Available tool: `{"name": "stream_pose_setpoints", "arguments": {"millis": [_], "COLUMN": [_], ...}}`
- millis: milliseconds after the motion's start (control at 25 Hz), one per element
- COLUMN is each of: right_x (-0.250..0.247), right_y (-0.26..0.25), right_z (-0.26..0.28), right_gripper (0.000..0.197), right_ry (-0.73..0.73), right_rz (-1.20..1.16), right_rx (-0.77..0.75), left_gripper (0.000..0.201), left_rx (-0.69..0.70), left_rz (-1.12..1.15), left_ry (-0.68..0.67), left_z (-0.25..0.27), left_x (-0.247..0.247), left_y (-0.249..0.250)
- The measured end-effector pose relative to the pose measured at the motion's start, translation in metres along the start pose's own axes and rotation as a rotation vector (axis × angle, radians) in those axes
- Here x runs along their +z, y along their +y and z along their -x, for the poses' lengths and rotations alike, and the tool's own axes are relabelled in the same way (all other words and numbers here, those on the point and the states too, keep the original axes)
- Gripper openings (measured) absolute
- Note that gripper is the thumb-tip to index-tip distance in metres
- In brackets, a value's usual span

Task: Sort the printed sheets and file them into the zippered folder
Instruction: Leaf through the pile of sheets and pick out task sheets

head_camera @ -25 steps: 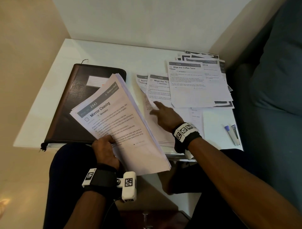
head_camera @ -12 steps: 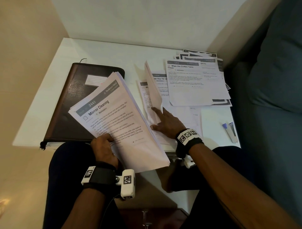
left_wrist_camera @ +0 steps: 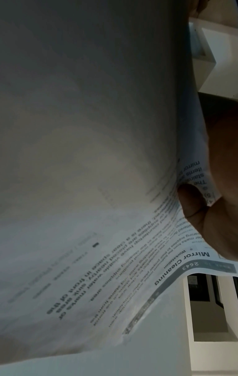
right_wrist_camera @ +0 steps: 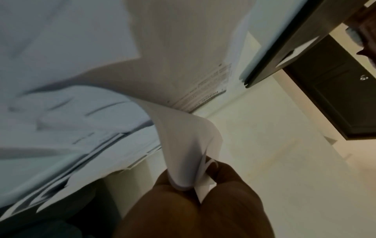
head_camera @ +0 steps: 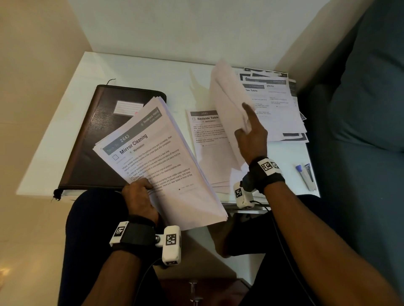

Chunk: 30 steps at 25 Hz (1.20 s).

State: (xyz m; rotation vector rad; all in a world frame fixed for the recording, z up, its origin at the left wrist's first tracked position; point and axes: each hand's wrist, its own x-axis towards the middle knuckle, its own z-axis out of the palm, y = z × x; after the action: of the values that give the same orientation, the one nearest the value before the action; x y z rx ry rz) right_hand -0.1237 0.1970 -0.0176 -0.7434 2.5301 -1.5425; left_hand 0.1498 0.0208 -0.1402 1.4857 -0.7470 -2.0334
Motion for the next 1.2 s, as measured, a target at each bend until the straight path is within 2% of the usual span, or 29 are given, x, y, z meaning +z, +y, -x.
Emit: {"name": "stream_pose_setpoints", "arguments": {"millis": [240,400,480,560,680,760,840,880,920,1000,1040,1120,1200], "right_x": [0.003,0.022,0.032,0.039,0.029,0.009,-0.019,-0.032,-0.042,-0.054,-0.057,-0.056,-0.05], "right_y": [-0.009,-0.001,0.004,0.012,0.009,-0.011,-0.042,-0.056,-0.068,-0.083,-0.083,-0.071,-0.048], "right_z": [0.008,0.034,0.049,0.062,0.071,0.069,0.066,0.064,0.06,0.051,0.045,0.038,0.042], "right_gripper": [0.096,0.095,0.093,0.088,0.064,0.049,0.062,0.062,0.053,0.027,0.024,0.029,0.033], "right_ry": [-0.162,-0.314,-0.426,-0.559,-0.684,-0.635,-0.582,-0.563,-0.534,-0.417,-0.337,-0.203,-0.169], "right_rz": [0.159,0.22,0.247,0.291,0.315,0.071,-0.323,-0.463,-0.544,-0.546,-0.526,-0.505,-0.449], "right_rx": [0.029,0.05,0.048,0.028,0.021,0.173,0.349,0.353,0.299,0.182,0.158,0.174,0.246], "left_gripper": [0.015,0.019,0.025,0.015,0.017,0.03,0.037,0.038,0.041,0.045,0.047,0.053,0.056], "left_rx": [0.108,0.13,0.152,0.157,0.223,0.328,0.464,0.534,0.598,0.719,0.767,0.813,0.765], "left_rz": [-0.055,-0.064,-0.103,-0.148,-0.176,-0.178,-0.218,-0.225,-0.231,-0.269,-0.284,-0.327,-0.404], "left_ry": [0.038,0.084,0.066,0.049,0.027,-0.028,-0.084,-0.122,-0.163,-0.253,-0.294,-0.349,-0.358], "left_z": [0.032,0.036,0.043,0.051,0.066,0.087,0.108,0.116,0.123,0.134,0.137,0.133,0.118], "left_x": [0.019,0.023,0.027,0.029,0.031,0.044,0.063,0.074,0.088,0.119,0.134,0.154,0.158], "left_y": [0.015,0.017,0.017,0.018,0.027,0.045,0.067,0.074,0.081,0.088,0.089,0.082,0.067]}}
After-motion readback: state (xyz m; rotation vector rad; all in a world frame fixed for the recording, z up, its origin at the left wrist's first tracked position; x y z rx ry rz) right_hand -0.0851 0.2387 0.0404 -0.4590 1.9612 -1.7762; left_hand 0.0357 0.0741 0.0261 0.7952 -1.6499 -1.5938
